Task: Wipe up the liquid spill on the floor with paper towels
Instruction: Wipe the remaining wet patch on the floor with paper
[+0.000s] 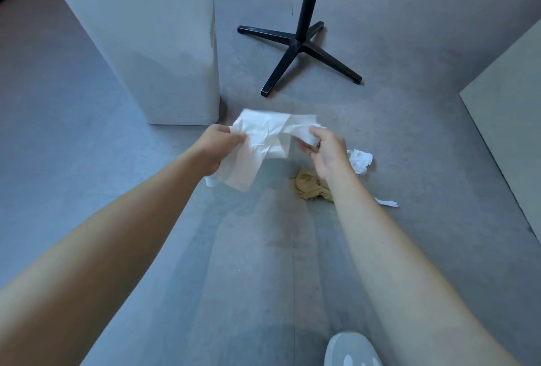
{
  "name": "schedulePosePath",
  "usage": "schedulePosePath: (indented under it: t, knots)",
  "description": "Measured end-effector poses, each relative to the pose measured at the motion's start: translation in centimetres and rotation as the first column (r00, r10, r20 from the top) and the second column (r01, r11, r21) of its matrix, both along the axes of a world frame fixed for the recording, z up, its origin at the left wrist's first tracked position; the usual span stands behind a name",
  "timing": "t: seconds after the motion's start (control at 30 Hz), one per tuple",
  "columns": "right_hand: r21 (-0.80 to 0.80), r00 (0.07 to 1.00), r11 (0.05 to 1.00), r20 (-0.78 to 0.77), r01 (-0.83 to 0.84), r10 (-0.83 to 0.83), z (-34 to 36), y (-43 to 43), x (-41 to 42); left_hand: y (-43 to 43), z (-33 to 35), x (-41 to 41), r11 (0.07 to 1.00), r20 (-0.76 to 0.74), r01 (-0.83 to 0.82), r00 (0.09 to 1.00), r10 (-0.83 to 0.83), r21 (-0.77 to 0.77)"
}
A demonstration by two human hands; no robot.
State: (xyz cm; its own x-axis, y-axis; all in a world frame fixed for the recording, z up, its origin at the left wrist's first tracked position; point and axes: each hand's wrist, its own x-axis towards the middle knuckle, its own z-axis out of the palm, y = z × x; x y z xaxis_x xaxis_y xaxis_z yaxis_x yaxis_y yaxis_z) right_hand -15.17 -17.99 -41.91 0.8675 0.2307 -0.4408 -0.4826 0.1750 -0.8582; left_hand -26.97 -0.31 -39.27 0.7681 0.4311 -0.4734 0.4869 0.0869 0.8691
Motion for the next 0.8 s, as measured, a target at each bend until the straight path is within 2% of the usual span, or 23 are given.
schedulePosePath:
  t: [0.07, 0.13, 0.23, 0.37, 0.43, 0.53, 0.63, 0.73, 0.8]
  knots:
    - [0.068, 0.998, 0.996, -0.03, 0.057, -0.055, 0.7, -0.9, -0.2, 0.3, 0.1, -0.6, 1.0, 0.007, 0.001, 1.0, -0.001, -0.026]
    - [0.052, 0.998, 0.997, -0.031, 0.06, -0.059, 0.8, -1.7, -0.7, 0.4, 0.1, -1.5, 1.0, -0.007, -0.002, 1.0, 0.002, -0.015]
    - [-0.031, 0.997, 0.997, -0.023, 0.075, -0.076, 0.5, -3.1, -1.3, 0.4, -0.4, -2.6, 0.997, -0.018, -0.038, 0.999, 0.039, 0.069]
    - [-0.145, 0.98, 0.97, -0.011, 0.196, -0.2, 0.0, -5.2, -1.9, 0.6, -1.1, -3.2, 0.966, -0.037, -0.107, 0.992, 0.119, 0.233]
    - [-0.287, 0.987, 0.946, 0.0, 0.153, -0.16, -1.1, -6.5, -2.3, 1.1, -1.7, -3.4, 0.949, -0.025, -0.12, 0.991, 0.133, 0.292]
    - [-0.581, 0.997, 0.812, -0.075, -0.052, 0.01, -3.9, -8.3, -3.6, 1.3, -2.0, -3.8, 0.902, -0.054, -0.068, 0.993, 0.1, 0.427]
    - [-0.757, 0.975, 0.619, -0.206, -0.209, 0.078, -6.6, -9.9, -5.6, 1.0, -2.1, -4.3, 0.875, -0.092, 0.014, 0.995, 0.035, 0.484]
    - [-0.871, 0.97, 0.428, -0.23, -0.241, 0.079, -7.3, -10.7, -7.1, 0.9, -2.1, -4.1, 0.873, -0.106, 0.047, 0.994, 0.005, 0.485]
    - [-0.942, 0.977, 0.26, -0.193, -0.211, 0.093, -7.2, -10.4, -7.8, 0.8, -2.1, -4.0, 0.873, -0.101, 0.061, 0.995, -0.014, 0.484]
